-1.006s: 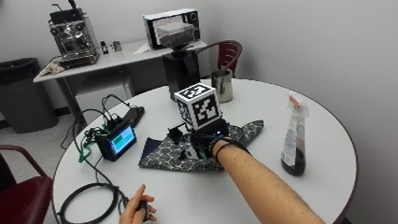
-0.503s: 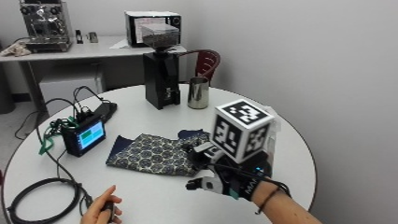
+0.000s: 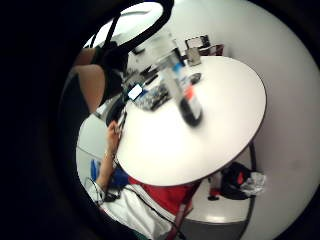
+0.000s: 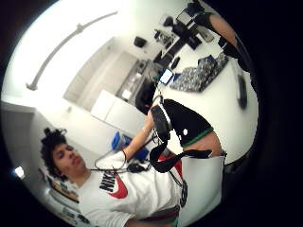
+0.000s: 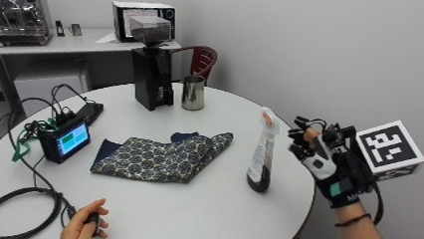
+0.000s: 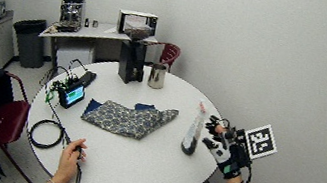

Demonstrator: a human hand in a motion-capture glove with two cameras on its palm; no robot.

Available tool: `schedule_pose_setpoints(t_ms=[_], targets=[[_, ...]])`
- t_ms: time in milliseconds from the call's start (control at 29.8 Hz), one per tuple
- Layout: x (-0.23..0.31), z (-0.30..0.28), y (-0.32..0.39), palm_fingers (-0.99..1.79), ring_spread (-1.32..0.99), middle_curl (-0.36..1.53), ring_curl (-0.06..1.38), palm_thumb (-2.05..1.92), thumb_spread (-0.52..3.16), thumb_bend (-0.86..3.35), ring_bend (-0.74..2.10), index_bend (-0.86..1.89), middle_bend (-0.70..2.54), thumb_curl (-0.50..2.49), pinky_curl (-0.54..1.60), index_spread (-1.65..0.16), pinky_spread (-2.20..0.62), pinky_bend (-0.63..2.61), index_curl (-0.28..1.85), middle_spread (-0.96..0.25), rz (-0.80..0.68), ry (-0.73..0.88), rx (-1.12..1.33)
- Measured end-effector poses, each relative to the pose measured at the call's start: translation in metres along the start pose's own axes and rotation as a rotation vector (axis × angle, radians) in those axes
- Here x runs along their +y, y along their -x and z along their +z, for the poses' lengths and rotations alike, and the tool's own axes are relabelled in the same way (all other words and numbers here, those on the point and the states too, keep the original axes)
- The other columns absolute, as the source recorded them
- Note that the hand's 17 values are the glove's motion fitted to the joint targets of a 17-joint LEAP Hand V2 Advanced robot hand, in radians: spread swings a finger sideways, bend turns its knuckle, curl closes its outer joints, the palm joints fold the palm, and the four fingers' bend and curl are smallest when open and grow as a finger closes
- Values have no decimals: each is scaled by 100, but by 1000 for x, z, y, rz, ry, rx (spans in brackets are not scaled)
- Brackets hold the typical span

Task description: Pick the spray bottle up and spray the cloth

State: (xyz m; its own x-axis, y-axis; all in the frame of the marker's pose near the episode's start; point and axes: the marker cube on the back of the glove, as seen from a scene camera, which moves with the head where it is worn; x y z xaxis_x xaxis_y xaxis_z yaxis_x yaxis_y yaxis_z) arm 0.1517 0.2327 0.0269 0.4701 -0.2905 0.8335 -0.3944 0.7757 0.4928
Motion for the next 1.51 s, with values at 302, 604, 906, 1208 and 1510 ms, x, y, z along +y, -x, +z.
schedule_pose_setpoints(t_ms=[302,604,906,1208,1510], targets=[[-49,30,-78,61,-1,36,36,66,109,1,51,5,34,31,35,-36,11,52,14,-3,169,117,-171],[-78,64,-95,71,-6,39,36,81,101,4,61,2,43,35,33,-35,13,48,10,-7,157,111,-296],[-77,61,-104,100,-12,45,41,96,92,6,73,3,59,45,32,-32,5,39,10,-12,153,-9,-319],[-58,54,-123,98,-15,46,42,98,88,1,69,5,58,49,35,-33,2,41,11,-13,170,-86,-307],[-80,20,-97,116,-13,45,41,96,91,-3,66,18,52,51,34,-27,0,35,17,-11,161,-112,-257]])
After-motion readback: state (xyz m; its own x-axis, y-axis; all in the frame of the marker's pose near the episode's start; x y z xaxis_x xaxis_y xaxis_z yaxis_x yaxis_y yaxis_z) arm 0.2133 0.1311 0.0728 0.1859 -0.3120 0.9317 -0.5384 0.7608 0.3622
